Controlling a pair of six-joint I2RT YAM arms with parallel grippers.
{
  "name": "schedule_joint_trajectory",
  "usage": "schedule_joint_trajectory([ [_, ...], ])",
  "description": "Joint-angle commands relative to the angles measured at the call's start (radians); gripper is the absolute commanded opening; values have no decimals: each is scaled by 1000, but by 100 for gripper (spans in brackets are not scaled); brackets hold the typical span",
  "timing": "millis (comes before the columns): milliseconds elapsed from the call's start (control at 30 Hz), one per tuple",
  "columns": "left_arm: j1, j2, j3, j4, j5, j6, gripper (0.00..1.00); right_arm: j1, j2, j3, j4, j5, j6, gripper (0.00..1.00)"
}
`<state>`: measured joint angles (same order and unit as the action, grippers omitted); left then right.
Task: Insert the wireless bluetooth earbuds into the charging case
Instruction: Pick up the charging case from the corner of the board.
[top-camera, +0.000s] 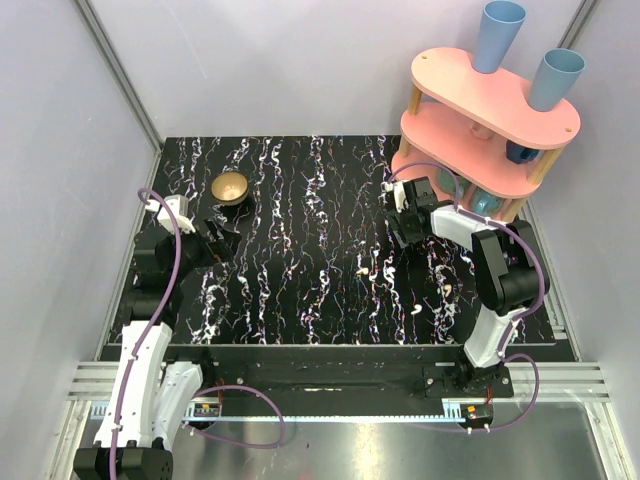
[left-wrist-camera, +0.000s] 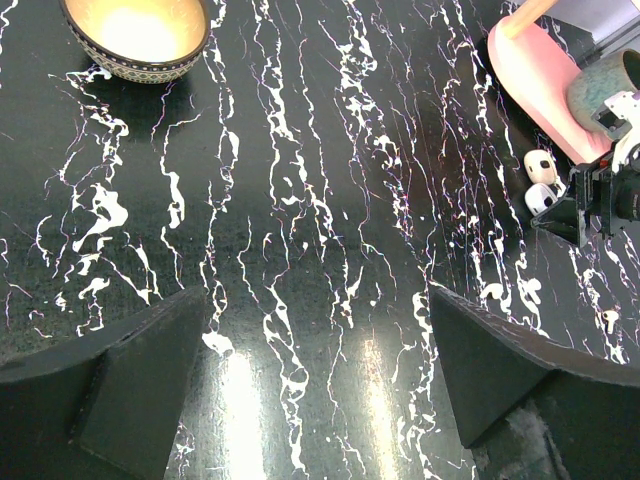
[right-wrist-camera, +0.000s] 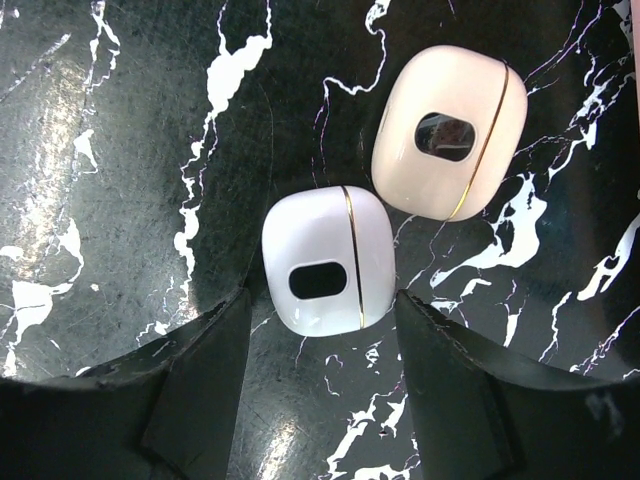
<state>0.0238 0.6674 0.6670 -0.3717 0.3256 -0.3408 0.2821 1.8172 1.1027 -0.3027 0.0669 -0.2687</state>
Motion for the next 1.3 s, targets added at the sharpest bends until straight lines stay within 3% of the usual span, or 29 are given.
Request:
schedule_joint_trajectory([
  [0, 5, -11, 25, 42, 20, -9, 99, -11, 7, 34, 23, -33, -20, 68],
  [333, 7, -12, 23, 42, 17, -9, 99, -15, 36, 54, 28, -64, -26, 69],
  [1000, 7, -9, 23, 42, 16, -9, 99, -15, -13, 29, -38, -87, -6, 63],
  [1267, 8, -8, 23, 42, 18, -9, 99, -15, -12, 36, -46, -90, -10, 65],
])
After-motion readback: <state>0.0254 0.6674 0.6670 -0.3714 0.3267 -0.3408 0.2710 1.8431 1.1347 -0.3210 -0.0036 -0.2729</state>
